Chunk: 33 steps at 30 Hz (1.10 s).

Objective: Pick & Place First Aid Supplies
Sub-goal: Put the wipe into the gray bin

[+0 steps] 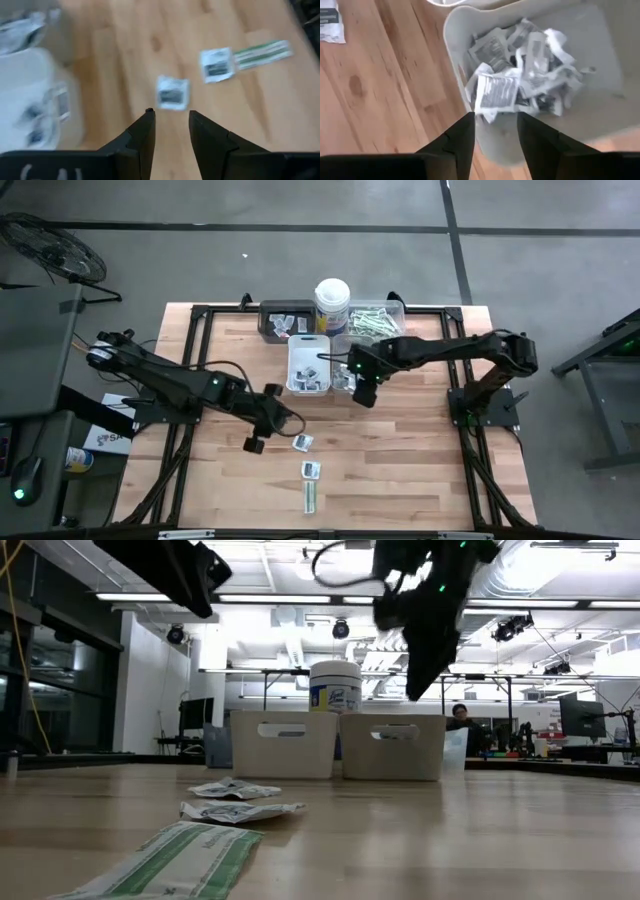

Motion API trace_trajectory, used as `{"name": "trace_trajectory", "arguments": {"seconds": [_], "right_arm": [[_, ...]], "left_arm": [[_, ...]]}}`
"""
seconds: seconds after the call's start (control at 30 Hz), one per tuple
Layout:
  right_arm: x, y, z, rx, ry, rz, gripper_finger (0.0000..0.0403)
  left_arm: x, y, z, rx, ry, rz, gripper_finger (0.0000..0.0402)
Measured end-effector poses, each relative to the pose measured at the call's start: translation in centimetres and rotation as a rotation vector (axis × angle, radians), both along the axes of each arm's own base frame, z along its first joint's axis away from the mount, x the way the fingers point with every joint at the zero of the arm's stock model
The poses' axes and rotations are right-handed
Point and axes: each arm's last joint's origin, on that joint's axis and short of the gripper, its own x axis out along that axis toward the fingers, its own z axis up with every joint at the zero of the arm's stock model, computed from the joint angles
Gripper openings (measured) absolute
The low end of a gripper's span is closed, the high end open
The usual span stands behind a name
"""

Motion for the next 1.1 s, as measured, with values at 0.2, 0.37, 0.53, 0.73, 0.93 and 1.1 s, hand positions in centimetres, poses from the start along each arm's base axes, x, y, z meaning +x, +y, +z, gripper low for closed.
{"name": "trace_trajectory", "arguments": {"seconds": [0.2,0.37,0.53,0.73,0.93,1.1], "right_arm": [[-1.9,2.1,3.3,-0.057,-0.078,-0.026,0.0140],[-4.1,3.7,6.4,-0.098,-0.190,-0.050,0.0140],[-6.6,4.7,9.0,-0.155,-0.292,-0.097,0.0140],[-8.5,5.3,10.4,-0.199,-0.345,-0.131,0.0140],[-9.0,5.8,10.5,-0.188,-0.339,-0.131,0.0140],[-9.2,6.1,10.4,-0.190,-0.327,-0.131,0.0140]], "left_arm": [[2.1,-1.0,-1.4,-0.077,-0.013,-0.106,0.0115],[4.0,-1.6,-3.5,-0.044,-0.003,-0.133,0.0115],[5.7,-2.1,-6.3,0.042,0.023,-0.180,0.0115],[6.7,-2.4,-9.6,0.131,0.107,-0.256,0.0115],[7.0,-2.5,-11.3,0.166,0.166,-0.277,0.0120],[7.1,-2.6,-11.5,0.174,0.159,-0.333,0.0154]]}}
